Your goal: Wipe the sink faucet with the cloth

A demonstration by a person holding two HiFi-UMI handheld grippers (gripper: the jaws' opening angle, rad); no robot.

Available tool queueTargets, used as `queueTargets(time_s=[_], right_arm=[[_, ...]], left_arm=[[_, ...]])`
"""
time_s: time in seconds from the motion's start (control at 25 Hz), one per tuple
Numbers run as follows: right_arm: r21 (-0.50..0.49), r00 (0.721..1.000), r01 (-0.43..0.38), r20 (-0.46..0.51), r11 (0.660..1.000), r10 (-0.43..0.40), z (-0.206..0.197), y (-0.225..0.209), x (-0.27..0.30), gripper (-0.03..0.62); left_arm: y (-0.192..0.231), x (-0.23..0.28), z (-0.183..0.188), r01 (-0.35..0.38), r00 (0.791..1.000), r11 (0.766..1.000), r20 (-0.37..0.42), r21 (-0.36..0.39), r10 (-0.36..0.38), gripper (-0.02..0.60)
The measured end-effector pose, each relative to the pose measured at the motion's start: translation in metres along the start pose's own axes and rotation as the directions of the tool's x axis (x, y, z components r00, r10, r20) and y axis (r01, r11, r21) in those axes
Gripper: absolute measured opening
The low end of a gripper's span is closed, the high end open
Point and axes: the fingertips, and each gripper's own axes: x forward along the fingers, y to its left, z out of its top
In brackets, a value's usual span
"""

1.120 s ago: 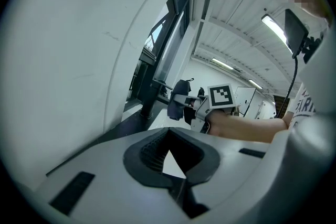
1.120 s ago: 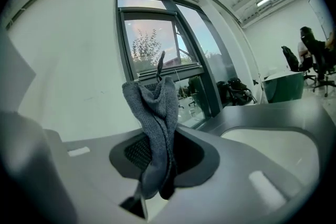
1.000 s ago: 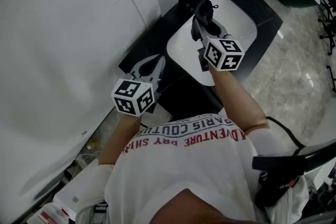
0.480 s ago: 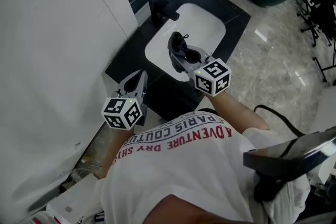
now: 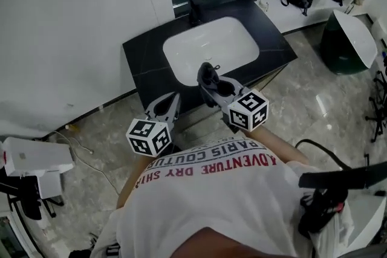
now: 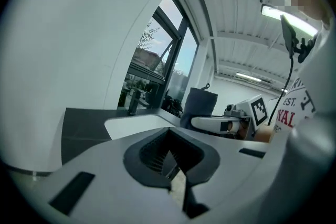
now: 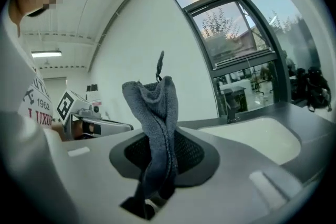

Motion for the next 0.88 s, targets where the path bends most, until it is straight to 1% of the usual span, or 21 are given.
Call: queueTargets(time_s=[0.08, 0.12, 0.2, 0.32, 0.4, 0.56, 0.68, 0.76, 0.88], right_arm=[[-0.021, 0.998, -0.049, -0.041, 0.999, 0.049, -0.012, 0.010, -0.041, 0.078], [-0.015, 0.997, -0.067, -0.050, 0.998, 0.066, -0.015, 0.014, -0.061, 0.078], [0.008, 0.992, -0.112, -0.052, 0.994, 0.112, -0.014, 0.023, -0.096, 0.078], [-0.006, 0.984, -0.173, -0.042, 0.985, 0.172, -0.014, 0.038, -0.134, 0.078], [-0.012, 0.980, -0.196, -0.034, 0.981, 0.195, -0.018, 0.048, -0.162, 0.078], [-0.023, 0.972, -0.234, -0.040, 0.972, 0.233, -0.036, 0.074, -0.226, 0.078], [-0.010, 0.965, -0.259, -0.054, 0.966, 0.258, -0.070, 0.105, -0.287, 0.078], [-0.005, 0.959, -0.277, -0.061, 0.961, 0.277, -0.096, 0.129, -0.331, 0.078], [-0.001, 0.951, -0.297, -0.088, 0.955, 0.295, -0.130, 0.167, -0.405, 0.078]], left_arm=[[-0.040, -0.014, -0.020, -0.052, 0.999, 0.998, 0.000, -0.027, 0.052, 0.002], [-0.058, -0.022, -0.025, -0.073, 0.997, 0.997, -0.001, -0.032, 0.073, 0.002], [-0.092, -0.038, -0.027, -0.106, 0.994, 0.994, 0.004, -0.024, 0.106, 0.002], [-0.132, -0.056, -0.027, -0.147, 0.989, 0.989, 0.019, 0.004, 0.147, 0.000], [-0.159, -0.063, -0.031, -0.155, 0.987, 0.988, 0.032, 0.011, 0.155, 0.002], [-0.230, -0.076, -0.052, -0.137, 0.990, 0.990, 0.040, 0.027, 0.136, 0.002], [-0.292, -0.101, -0.086, -0.137, 0.990, 0.990, 0.049, 0.041, 0.135, 0.002], [-0.334, -0.123, -0.116, -0.142, 0.988, 0.989, 0.063, 0.033, 0.139, 0.000], [-0.402, -0.153, -0.166, -0.135, 0.990, 0.990, 0.039, 0.038, 0.133, 0.000]])
